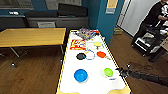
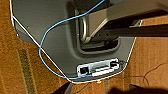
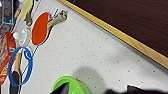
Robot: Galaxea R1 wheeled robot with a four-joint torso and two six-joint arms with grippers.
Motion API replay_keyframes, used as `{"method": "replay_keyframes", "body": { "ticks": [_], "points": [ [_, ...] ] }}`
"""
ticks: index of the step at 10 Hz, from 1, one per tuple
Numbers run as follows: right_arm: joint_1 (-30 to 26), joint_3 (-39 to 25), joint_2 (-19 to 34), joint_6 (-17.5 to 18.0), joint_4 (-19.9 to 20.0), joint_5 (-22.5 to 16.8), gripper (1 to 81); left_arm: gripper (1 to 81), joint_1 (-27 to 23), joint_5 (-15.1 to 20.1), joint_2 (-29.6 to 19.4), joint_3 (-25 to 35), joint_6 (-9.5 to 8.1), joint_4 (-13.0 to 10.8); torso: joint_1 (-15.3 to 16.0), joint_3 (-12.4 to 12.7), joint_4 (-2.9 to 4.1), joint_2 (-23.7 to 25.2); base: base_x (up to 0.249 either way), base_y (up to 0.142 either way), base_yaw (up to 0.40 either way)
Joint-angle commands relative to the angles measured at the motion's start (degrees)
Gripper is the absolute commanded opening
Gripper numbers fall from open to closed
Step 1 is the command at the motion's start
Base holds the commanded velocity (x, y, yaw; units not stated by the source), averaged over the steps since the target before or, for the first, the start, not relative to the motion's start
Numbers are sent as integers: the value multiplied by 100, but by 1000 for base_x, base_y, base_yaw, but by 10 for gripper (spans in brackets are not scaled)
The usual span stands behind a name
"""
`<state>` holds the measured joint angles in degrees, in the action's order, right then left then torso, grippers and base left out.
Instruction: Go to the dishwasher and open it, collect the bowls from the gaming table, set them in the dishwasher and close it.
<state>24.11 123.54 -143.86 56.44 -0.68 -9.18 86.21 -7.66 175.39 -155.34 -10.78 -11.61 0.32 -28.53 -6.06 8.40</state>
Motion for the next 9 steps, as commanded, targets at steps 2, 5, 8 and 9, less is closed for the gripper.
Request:
{"method": "replay_keyframes", "body": {
  "ticks": [2, 5, 8, 9],
  "points": [
    [-877, 290, -153, 25, -29, -66, 811, 811, -29, 379, 32, 22, -21, 27, 0, 0, 0, 0, 0, 0, 0],
    [-806, 748, -514, 33, -20, -75, 811, 811, -29, 370, 23, 22, -21, 27, 0, 0, 0, 0, 0, 0, 0],
    [-824, 1039, -752, 33, -28, -49, 811, 811, -29, 370, 6, 22, -21, 36, 0, 0, 0, 0, 0, 0, 0],
    [-806, 1057, -804, 33, -37, -49, 811, 811, -29, 379, 6, 13, -29, 36, 2, 0, 0, 0, 0, 0, 0]
  ]
}}
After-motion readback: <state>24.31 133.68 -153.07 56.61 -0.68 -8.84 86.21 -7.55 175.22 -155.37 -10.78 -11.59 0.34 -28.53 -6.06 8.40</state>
